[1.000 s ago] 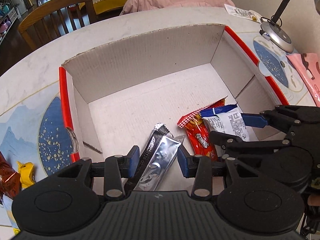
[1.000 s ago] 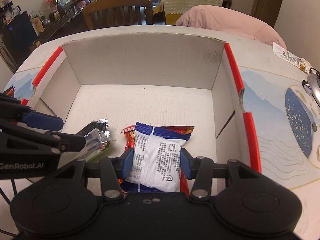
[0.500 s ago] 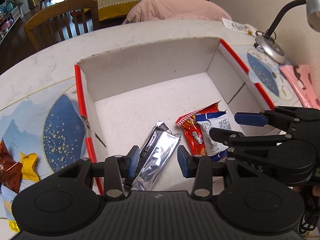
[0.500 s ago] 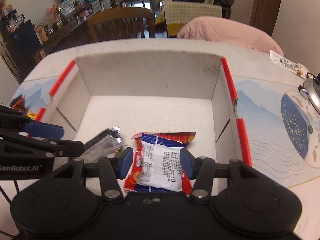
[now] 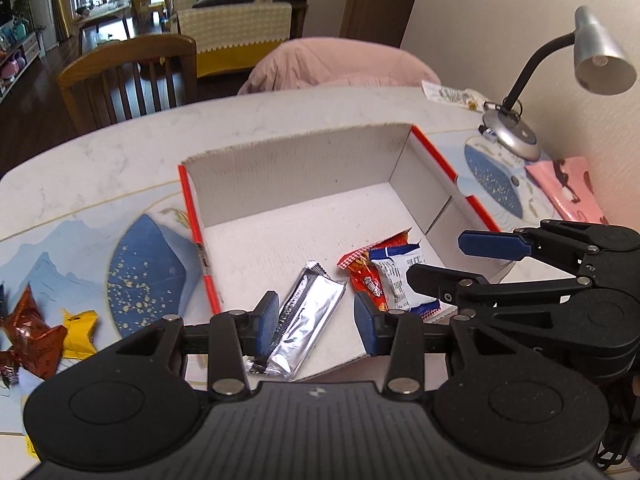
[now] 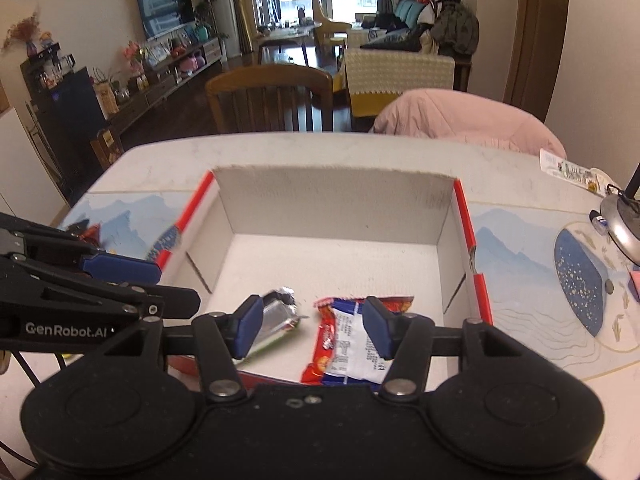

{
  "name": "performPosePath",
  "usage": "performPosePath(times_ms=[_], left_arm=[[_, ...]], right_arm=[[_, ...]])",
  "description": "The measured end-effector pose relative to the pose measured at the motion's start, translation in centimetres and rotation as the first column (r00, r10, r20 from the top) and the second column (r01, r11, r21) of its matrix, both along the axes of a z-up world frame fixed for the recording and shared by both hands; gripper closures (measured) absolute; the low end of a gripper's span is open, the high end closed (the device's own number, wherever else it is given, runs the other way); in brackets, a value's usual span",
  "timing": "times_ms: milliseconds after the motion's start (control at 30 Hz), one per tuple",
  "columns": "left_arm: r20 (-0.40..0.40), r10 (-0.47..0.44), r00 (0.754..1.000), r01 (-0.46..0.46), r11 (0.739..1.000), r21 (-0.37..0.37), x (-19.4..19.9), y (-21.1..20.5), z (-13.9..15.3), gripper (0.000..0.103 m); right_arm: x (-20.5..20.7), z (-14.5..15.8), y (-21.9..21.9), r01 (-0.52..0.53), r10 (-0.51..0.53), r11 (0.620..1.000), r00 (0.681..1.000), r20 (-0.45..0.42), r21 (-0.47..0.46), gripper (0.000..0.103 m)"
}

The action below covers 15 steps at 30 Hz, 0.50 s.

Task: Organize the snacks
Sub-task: 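Open both grippers to drop the white packet and silver wrapper in the box, then move both grippers back over the remaining snacks on the mat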

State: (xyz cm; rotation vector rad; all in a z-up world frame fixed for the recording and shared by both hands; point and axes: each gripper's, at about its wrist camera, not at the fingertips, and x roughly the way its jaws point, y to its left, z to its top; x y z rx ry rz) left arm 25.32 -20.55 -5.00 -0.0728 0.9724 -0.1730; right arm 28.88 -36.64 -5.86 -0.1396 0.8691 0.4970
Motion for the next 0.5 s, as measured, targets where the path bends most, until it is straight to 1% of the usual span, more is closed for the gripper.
performPosePath(times_ms=[133, 267, 400, 500], left_arm=[[0.032, -0.003, 0.999, 0.003, 1.0, -0.006, -1.2, 0.9, 1.0, 0.063], [0.05, 0.012, 0.999, -0.011, 1.0, -0.024, -2.4, 2.4, 1.9, 0.063], [0.07, 0.021, 0.997, -0.019, 0.999, -0.033, -3.7, 3.9, 2.6, 0.062], [0.086, 0.031, 0.996, -0.028, 0.999, -0.04, -4.8, 5.3, 3.2, 0.062]], right_arm=[[-0.9, 1.0, 0.7, -0.007, 0.006, 1.0, 1.0, 0.019, 0.022, 0.047], [-2.1, 1.9, 1.5, -0.009, 0.007, 0.999, 0.999, 0.038, 0.048, 0.043], [-3.1, 2.4, 2.5, -0.008, 0.004, 0.997, 0.999, 0.042, 0.077, 0.042], [-3.9, 2.8, 3.6, -0.015, 0.011, 0.996, 0.999, 0.047, 0.091, 0.037]])
